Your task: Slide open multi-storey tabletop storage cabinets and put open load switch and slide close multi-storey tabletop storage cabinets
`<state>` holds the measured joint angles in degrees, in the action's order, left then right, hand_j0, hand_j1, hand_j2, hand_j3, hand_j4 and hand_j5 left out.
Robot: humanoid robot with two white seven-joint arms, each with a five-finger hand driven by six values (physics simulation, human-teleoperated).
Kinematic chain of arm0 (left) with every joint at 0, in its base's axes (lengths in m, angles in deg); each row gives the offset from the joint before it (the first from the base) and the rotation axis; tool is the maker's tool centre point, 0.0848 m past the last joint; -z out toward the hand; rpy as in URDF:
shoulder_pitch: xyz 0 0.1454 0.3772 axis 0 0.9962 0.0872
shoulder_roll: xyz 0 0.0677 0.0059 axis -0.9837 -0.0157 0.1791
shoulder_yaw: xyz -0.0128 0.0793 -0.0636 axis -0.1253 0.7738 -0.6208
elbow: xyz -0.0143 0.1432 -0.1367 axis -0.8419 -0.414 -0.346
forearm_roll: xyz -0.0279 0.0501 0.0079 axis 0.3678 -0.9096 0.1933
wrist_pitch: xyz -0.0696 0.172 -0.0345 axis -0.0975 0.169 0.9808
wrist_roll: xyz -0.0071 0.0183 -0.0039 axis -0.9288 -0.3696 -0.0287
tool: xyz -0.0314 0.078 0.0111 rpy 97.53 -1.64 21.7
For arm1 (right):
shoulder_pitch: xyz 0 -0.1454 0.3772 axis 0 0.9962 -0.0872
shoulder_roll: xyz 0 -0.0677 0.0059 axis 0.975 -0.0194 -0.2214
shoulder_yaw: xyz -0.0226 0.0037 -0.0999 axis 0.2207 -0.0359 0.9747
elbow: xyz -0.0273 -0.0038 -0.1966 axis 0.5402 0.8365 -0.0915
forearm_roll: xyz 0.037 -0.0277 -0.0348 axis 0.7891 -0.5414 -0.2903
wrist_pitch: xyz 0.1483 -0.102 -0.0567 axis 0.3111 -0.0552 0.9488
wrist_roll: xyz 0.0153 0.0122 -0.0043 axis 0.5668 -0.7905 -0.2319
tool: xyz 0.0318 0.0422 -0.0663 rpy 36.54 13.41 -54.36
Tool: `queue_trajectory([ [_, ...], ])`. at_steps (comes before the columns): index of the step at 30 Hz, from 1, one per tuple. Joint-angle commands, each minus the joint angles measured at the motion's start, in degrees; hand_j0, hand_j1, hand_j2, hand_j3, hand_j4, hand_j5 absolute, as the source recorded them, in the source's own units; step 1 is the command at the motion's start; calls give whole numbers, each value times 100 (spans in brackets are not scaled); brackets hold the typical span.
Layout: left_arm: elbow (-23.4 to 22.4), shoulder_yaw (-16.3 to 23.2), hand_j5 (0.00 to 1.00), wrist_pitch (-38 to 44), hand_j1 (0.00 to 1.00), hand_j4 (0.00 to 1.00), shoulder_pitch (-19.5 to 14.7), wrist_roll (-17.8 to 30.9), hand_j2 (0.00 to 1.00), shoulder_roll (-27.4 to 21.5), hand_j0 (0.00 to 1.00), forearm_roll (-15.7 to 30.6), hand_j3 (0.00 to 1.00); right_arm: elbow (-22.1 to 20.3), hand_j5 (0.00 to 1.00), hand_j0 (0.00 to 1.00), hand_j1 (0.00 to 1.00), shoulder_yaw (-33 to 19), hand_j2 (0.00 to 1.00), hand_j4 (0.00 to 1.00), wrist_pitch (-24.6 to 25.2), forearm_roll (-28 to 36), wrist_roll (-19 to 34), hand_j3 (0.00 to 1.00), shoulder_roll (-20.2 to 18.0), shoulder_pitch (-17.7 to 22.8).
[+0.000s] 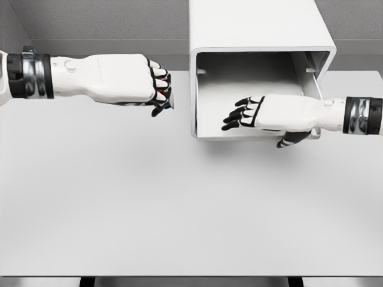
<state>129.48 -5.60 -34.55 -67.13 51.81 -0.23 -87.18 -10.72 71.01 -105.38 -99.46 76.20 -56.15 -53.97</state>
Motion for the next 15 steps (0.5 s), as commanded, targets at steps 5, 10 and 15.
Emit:
queue_trajectory([
  [5, 78, -18, 33, 18, 33, 33, -61, -10, 33, 5, 33, 107, 33, -21, 100, 100, 100, -168, 100, 100, -10, -22, -49, 100, -141, 9],
  [10, 87, -18, 33, 18, 33, 33, -70, -1, 33, 14, 33, 116, 33, -21, 100, 100, 100, -309, 100, 100, -10, 13, -49, 100, -149, 70],
  [15, 87, -26, 33, 18, 33, 33, -114, -10, 33, 58, 33, 134, 33, -3, 100, 100, 100, -511, 100, 100, -10, 13, -49, 100, -167, 79],
])
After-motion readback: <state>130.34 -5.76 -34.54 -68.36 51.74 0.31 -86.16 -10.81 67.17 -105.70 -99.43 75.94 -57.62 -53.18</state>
